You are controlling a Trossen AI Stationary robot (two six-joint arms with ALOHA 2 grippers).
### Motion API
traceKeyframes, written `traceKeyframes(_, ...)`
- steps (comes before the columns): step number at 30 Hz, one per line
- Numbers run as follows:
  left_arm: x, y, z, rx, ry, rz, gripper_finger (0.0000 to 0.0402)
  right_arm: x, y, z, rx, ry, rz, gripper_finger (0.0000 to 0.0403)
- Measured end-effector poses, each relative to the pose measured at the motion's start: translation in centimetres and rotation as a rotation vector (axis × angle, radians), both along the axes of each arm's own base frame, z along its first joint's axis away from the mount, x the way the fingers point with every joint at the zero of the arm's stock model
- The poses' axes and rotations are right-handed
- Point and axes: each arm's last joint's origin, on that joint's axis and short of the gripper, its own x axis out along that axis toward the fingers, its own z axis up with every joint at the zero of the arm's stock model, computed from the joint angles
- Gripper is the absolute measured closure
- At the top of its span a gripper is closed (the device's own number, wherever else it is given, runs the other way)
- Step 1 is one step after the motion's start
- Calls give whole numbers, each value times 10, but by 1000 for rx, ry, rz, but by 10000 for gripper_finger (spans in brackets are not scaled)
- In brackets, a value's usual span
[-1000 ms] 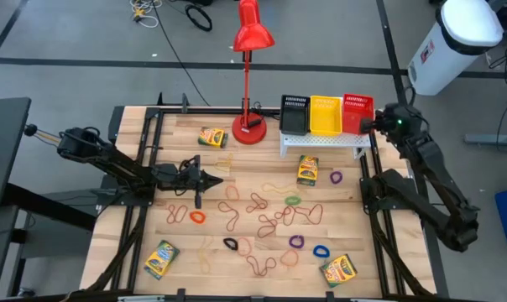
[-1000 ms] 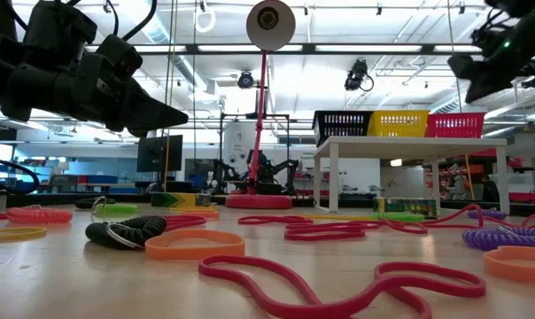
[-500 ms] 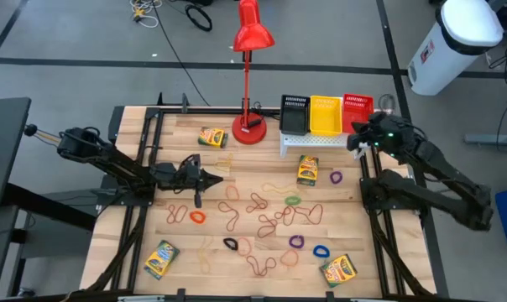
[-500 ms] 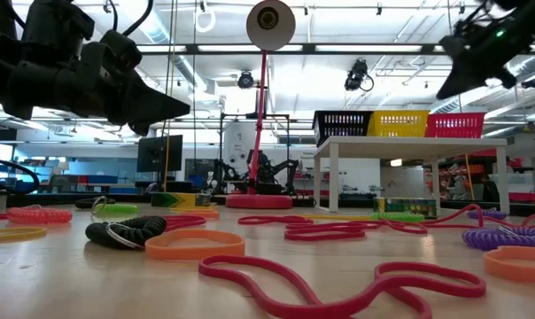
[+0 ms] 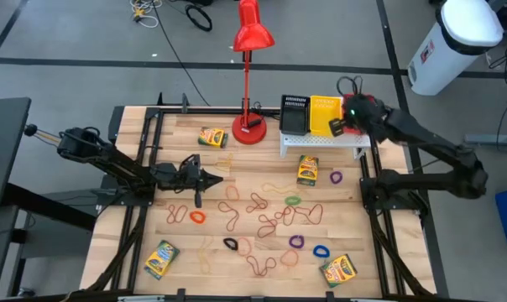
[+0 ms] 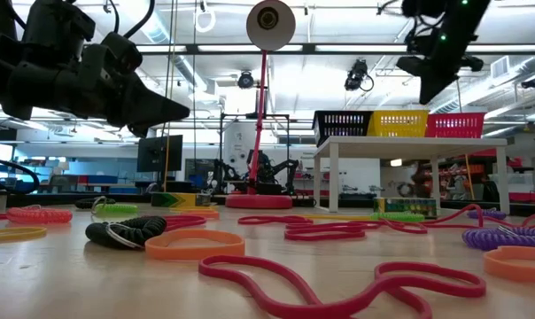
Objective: Pick & Place Office Desk Supplies
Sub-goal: Put the red bin onto the shelf
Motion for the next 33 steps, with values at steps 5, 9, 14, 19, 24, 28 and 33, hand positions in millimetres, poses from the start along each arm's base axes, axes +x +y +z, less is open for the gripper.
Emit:
traceKeyframes(5,0,0,0,1,1,-8,390,0,-28,0,192,77,-76,403)
traceKeyframes(9,0,0,0,0,1,-8,390,2,-51,-11,275,142,-112,403)
traceKeyframes(14,0,0,0,0,1,-8,390,3,-60,-23,414,131,-51,403)
traceKeyframes(19,0,0,0,1,1,-8,390,1,-55,-20,438,101,-19,403)
traceKeyframes(24,0,0,0,1,1,-9,390,-4,-47,-14,459,75,20,403)
traceKeyframes(28,0,0,0,2,1,-9,390,-8,-41,-8,449,51,30,403)
traceKeyframes(33,0,0,0,2,1,-9,390,-13,-34,-3,464,36,46,403)
